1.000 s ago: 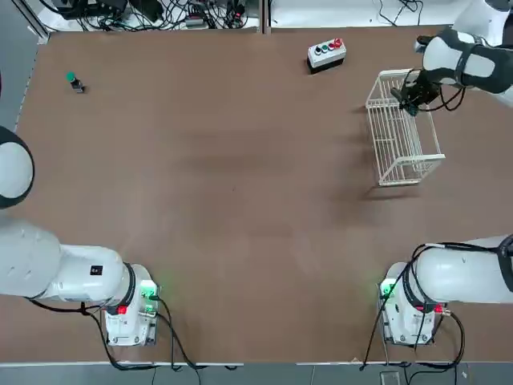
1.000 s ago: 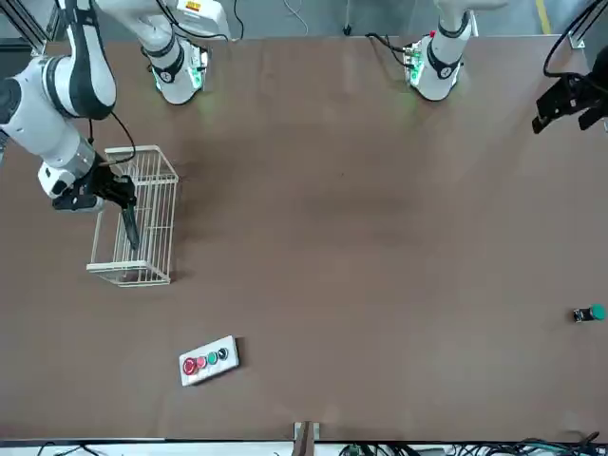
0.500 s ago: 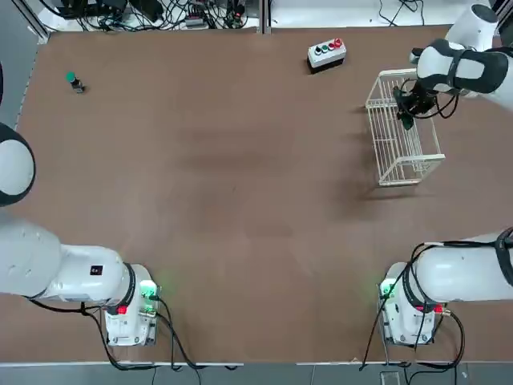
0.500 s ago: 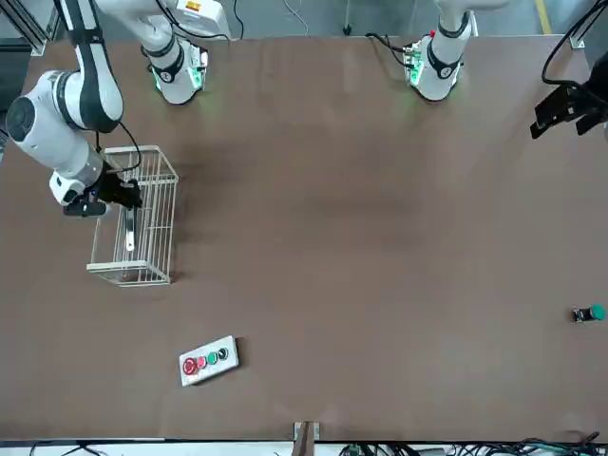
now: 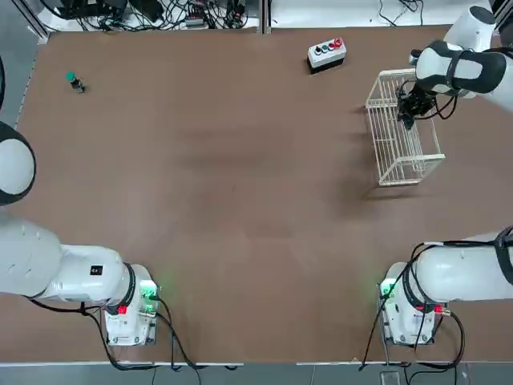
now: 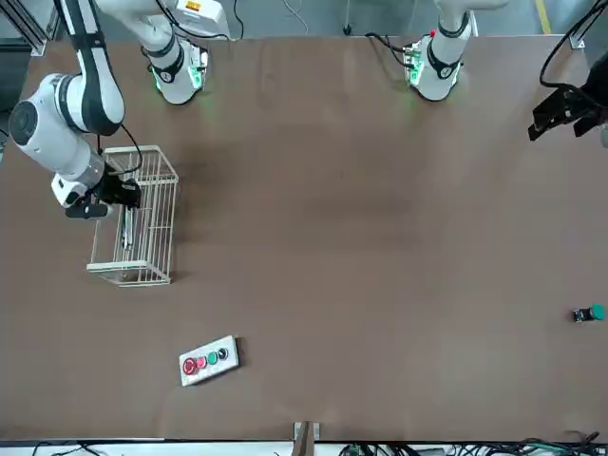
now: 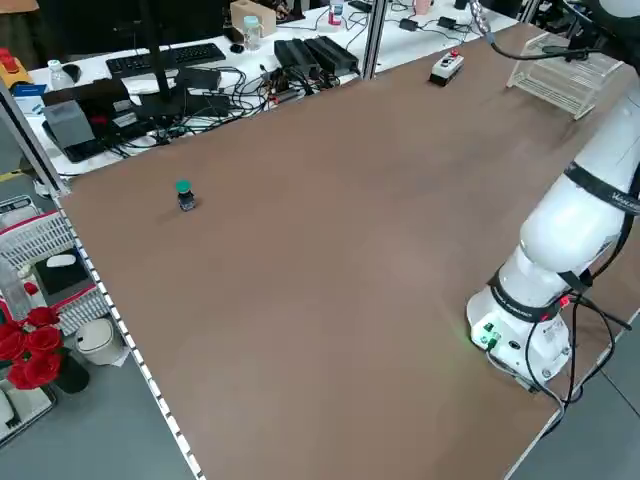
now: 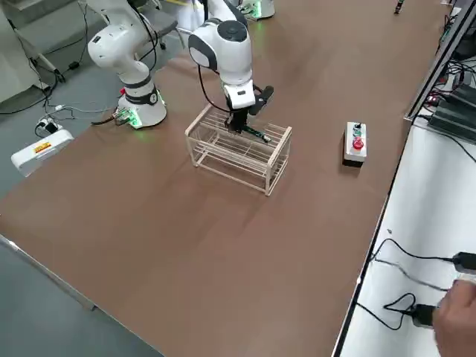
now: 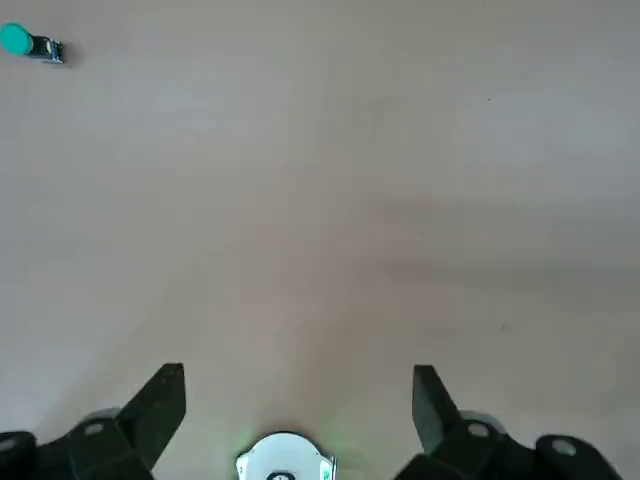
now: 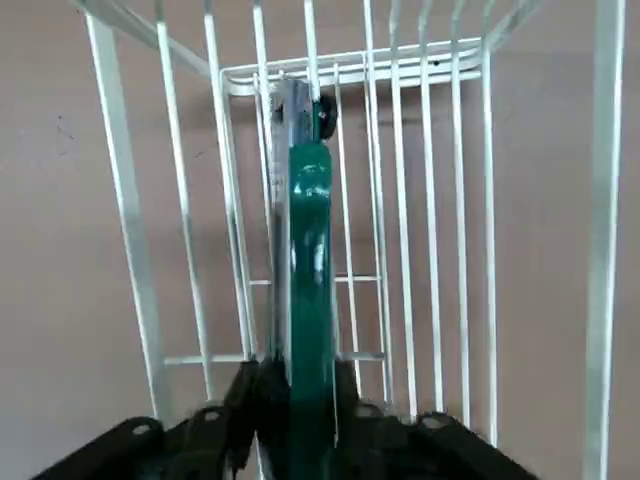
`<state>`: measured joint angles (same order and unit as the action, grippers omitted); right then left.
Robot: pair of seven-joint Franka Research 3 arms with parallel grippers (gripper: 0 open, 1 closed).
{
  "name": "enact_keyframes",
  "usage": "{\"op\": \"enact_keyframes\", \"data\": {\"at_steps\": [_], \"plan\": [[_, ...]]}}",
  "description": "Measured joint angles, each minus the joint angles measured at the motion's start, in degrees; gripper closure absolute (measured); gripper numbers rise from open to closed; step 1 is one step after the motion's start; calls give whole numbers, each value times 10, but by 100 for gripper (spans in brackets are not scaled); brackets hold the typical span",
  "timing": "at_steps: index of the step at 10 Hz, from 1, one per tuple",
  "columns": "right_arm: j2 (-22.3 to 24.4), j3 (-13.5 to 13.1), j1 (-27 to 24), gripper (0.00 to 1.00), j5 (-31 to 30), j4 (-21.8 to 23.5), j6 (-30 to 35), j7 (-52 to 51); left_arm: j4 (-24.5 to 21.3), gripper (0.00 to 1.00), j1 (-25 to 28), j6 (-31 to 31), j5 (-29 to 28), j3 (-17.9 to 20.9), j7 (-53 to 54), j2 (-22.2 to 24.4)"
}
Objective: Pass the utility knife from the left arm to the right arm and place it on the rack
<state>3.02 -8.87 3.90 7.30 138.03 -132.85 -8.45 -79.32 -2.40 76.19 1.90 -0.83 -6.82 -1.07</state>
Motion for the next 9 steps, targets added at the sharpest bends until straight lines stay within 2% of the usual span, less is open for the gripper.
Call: {"op": "enact_keyframes", "data": {"at_steps": [4, 6, 9], "plan": [[0, 0, 0, 54, 0, 0, -1, 0, 0, 0, -3, 0, 0, 0, 0, -1], [0, 0, 0, 45, 0, -1, -2, 0, 0, 0, -3, 0, 0, -1, 0, -1], [23, 1, 2, 1, 2, -6, 20, -1, 0, 0, -3, 0, 0, -1, 0, 0]]}}
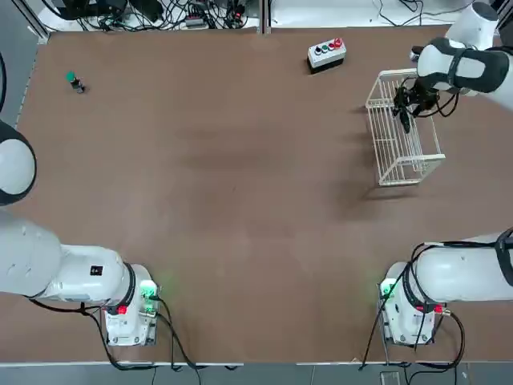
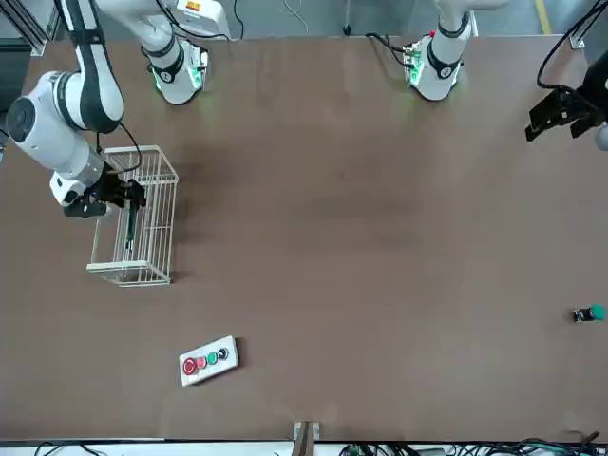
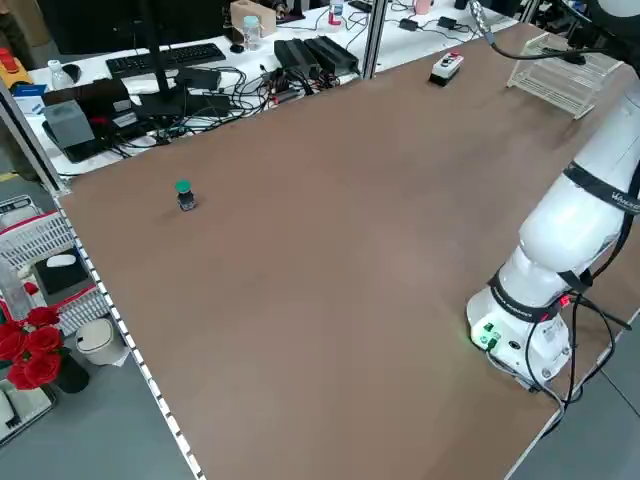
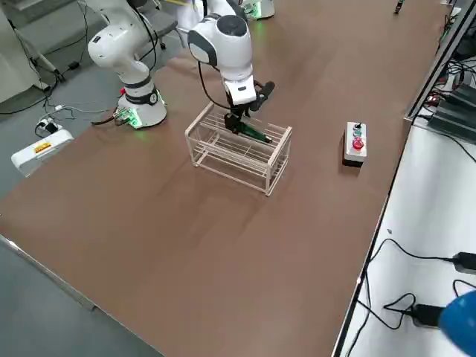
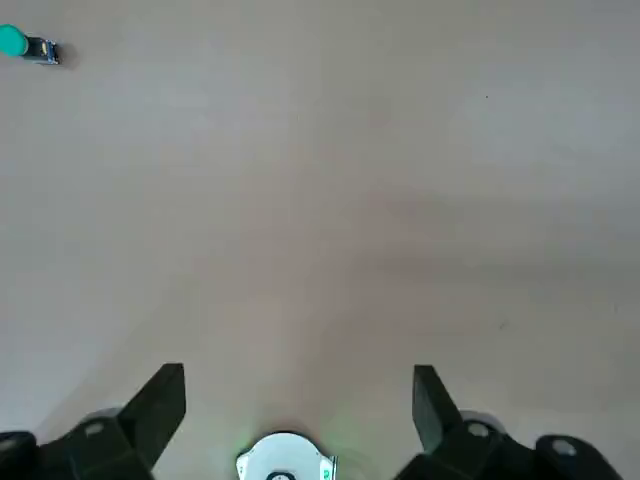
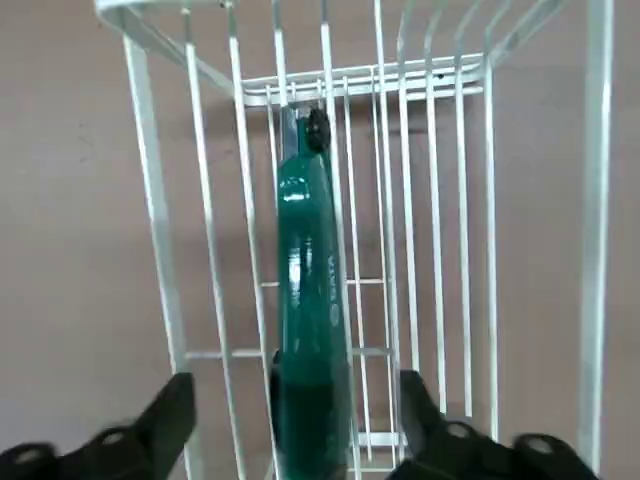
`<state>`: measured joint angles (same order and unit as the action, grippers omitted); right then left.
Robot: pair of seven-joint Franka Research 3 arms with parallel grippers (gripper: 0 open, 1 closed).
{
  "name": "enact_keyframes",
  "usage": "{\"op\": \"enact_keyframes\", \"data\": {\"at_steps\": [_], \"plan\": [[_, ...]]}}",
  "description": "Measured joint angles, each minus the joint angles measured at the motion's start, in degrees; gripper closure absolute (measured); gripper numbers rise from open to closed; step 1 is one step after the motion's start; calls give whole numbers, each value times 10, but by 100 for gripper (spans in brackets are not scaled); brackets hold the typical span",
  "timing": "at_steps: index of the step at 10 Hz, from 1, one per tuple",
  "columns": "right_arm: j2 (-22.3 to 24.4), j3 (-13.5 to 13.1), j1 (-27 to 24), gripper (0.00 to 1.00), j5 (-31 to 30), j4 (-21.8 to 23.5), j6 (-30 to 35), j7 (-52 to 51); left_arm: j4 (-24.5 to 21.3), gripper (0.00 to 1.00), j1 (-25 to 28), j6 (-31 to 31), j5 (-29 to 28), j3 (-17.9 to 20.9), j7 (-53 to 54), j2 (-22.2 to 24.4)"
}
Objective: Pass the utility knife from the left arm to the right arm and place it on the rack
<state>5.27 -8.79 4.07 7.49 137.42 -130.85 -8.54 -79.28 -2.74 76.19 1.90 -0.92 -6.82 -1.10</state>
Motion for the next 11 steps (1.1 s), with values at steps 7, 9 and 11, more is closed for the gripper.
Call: {"op": "enact_keyframes", "data": {"at_steps": [7, 9, 11], "plan": [[96, -2, -9, 0, -10, -187, 277, -1, 0, 0, 0, 0, 0, 0, 0, 0], [94, -3, -17, 0, -27, -234, 301, -2, 0, 0, 0, 0, 0, 0, 0, 0], [83, -4, -18, 0, -31, -280, 306, -1, 0, 0, 0, 2, 0, 0, 1, 0]]}}
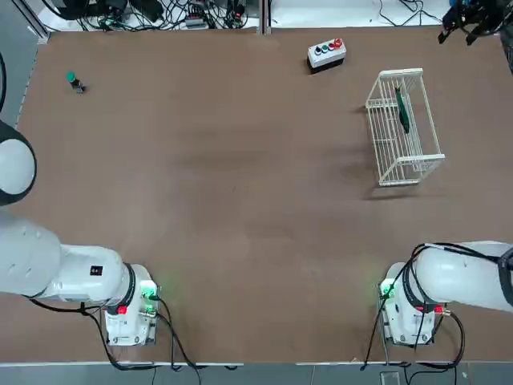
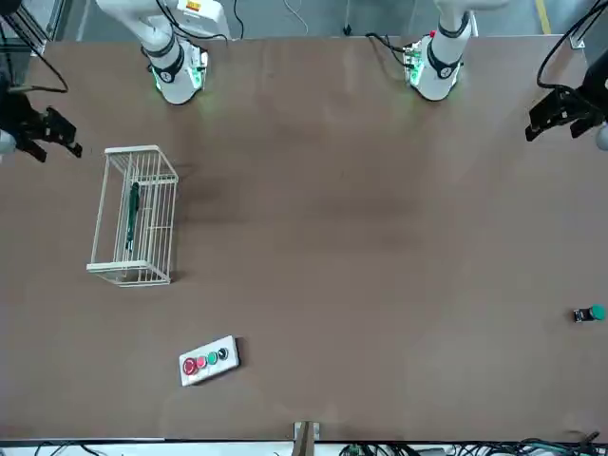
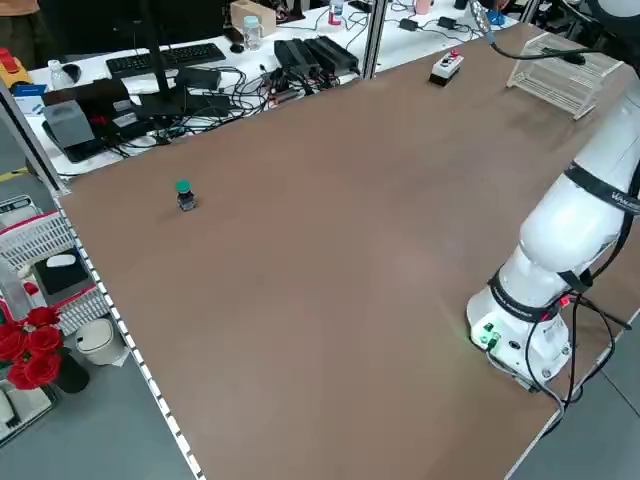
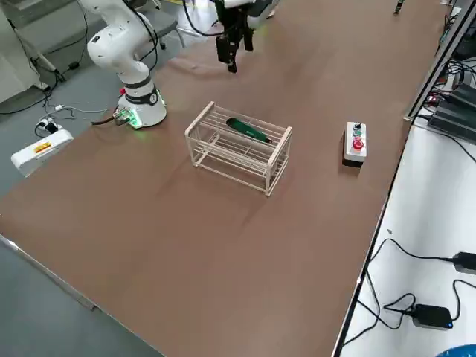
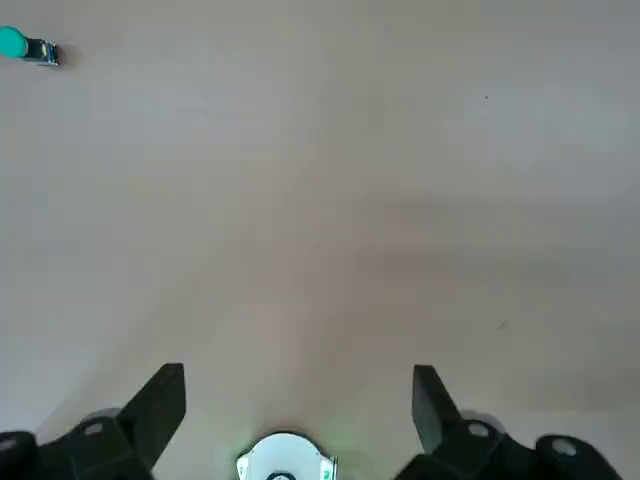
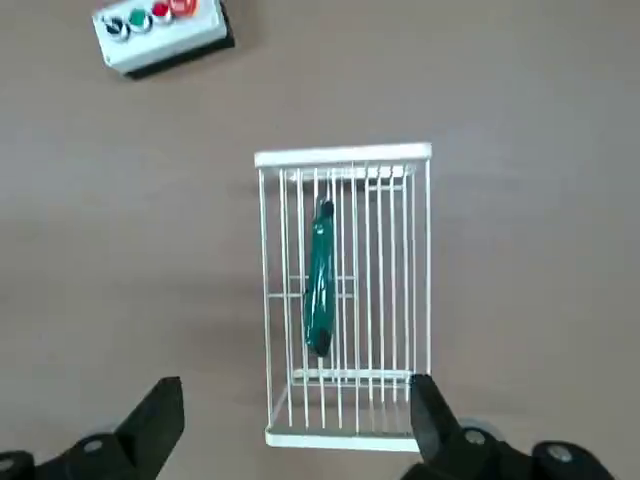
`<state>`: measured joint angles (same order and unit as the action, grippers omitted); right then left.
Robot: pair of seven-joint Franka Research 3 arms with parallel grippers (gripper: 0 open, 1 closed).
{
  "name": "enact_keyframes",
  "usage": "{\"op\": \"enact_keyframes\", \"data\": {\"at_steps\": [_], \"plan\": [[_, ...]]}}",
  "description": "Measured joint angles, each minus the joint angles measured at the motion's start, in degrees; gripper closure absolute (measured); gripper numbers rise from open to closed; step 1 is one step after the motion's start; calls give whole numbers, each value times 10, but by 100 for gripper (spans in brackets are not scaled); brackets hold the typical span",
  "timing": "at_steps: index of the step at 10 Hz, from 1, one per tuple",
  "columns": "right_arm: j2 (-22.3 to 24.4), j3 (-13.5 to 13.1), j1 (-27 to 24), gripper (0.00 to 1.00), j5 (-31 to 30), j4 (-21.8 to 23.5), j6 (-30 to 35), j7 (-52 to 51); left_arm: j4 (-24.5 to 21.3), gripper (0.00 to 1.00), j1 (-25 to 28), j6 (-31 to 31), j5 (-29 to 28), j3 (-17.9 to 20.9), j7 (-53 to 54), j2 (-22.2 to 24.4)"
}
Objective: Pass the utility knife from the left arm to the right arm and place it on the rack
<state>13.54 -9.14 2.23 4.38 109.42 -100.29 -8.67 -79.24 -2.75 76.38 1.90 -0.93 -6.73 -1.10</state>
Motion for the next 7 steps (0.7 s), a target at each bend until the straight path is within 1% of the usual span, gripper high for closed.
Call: {"op": "enact_keyframes", "data": {"at_steps": [1, 2, 3, 5, 6, 7], "plan": [[-20, 0, 0, 0, -1, -30, 0, 0, 0, 0, 0, 3, 0, 0, 0, 0], [-51, 0, -2, 0, -1, -68, 5, 0, 0, 0, 0, 7, 0, 1, 0, 0], [-89, 0, -3, 0, -2, -112, 18, 0, 0, 0, 0, 9, 0, 1, 0, 0], [-159, 0, -6, 0, -29, -196, 38, 0, 0, 0, 0, 11, 0, 1, 0, 0], [-180, 0, -8, 0, -35, -222, 43, 0, 0, 0, 0, 12, 0, 1, 0, 0], [-190, 1, -9, 0, -36, -237, 52, 0, 0, 0, 0, 12, 0, 1, 0, 0]]}}
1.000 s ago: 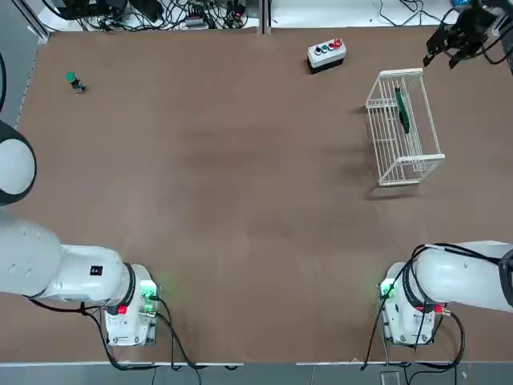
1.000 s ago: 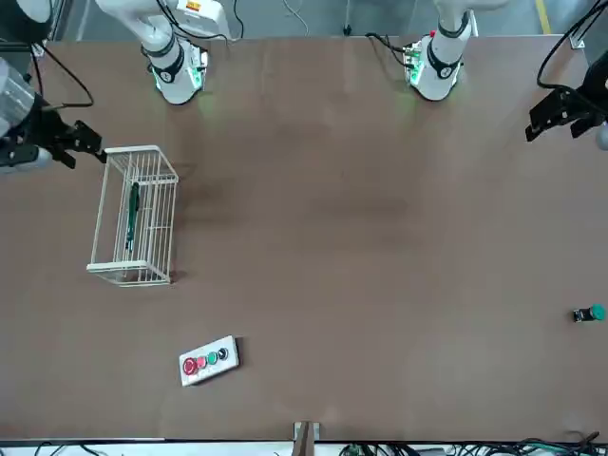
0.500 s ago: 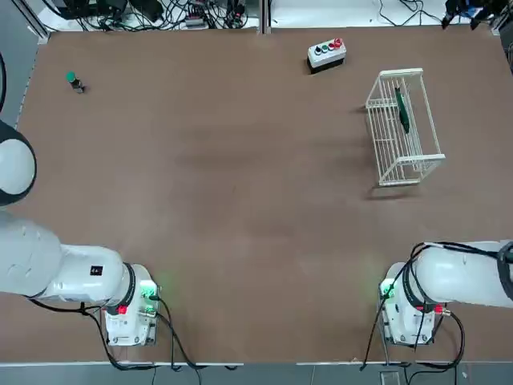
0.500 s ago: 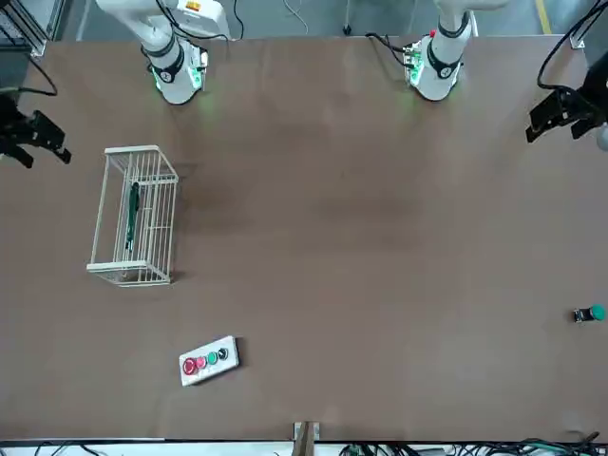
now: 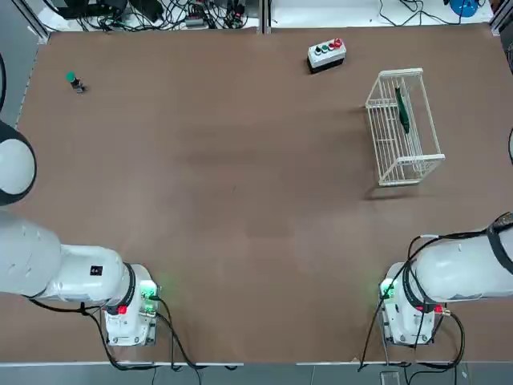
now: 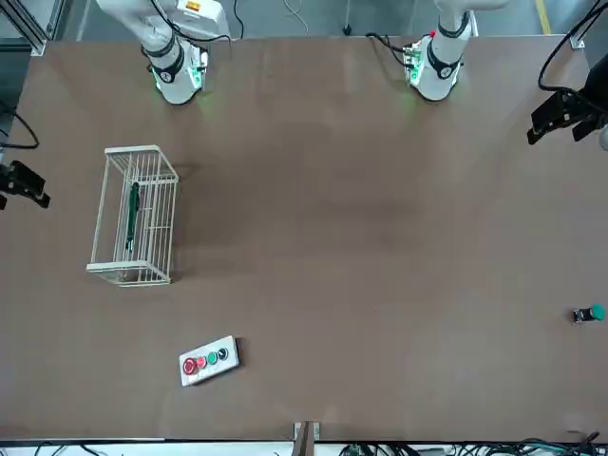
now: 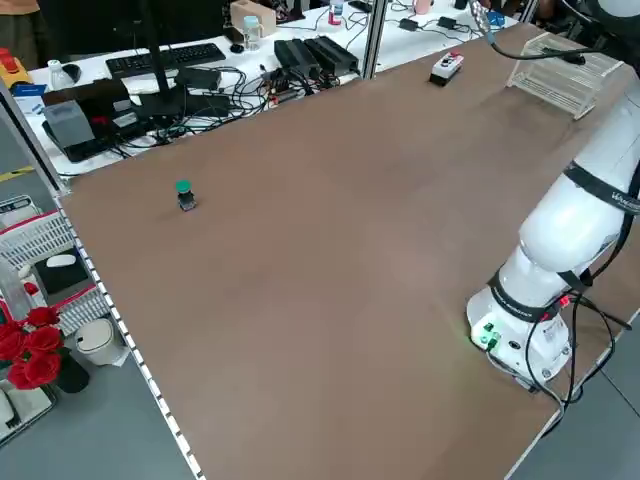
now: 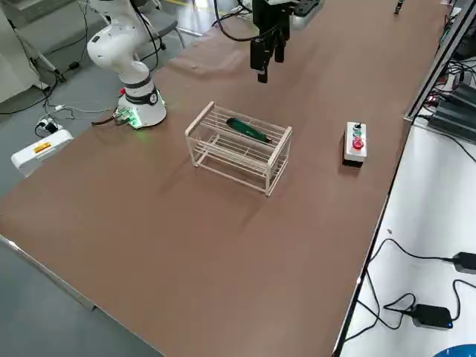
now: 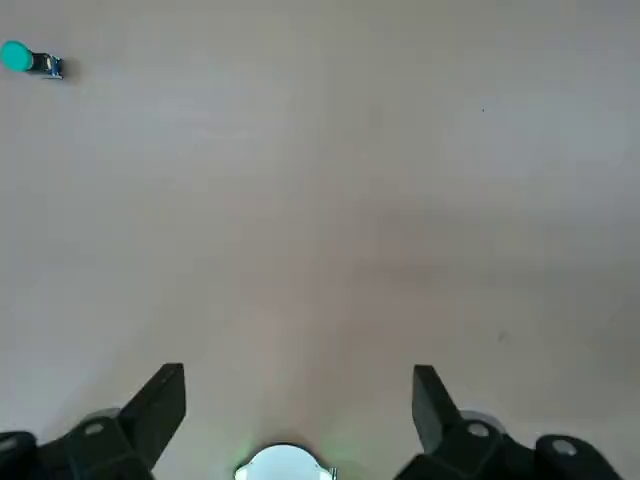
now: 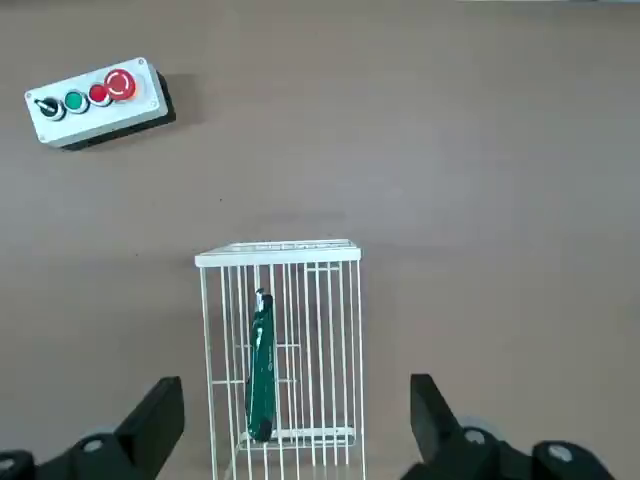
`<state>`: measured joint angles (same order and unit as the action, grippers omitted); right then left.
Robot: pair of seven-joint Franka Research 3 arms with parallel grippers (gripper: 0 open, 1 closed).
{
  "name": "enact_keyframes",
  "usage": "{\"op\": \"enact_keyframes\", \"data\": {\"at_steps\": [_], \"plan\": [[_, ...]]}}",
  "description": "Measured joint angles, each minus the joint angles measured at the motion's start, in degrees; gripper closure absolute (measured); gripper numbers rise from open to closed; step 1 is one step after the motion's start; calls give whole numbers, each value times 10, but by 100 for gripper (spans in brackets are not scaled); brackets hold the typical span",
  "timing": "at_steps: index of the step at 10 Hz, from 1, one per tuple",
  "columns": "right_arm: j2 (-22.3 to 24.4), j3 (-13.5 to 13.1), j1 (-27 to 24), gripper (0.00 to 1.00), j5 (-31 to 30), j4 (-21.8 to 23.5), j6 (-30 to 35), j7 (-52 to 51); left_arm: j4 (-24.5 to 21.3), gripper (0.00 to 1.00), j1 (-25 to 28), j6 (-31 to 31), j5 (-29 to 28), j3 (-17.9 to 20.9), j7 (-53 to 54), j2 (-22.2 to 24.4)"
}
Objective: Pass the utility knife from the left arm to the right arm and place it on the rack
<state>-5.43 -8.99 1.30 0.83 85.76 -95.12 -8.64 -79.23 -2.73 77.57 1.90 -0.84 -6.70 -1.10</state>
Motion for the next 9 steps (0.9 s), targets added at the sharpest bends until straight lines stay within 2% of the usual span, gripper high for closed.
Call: {"op": "enact_keyframes", "data": {"at_steps": [4, 9], "plan": [[3, 34, -3, 0, -6, -14, 60, 6, 0, 0, 0, 0, 0, 0, 0, 0], [27, 40, -7, 0, -7, -14, 91, 6, 1, 0, 0, 1, -1, 1, 0, 2]]}}
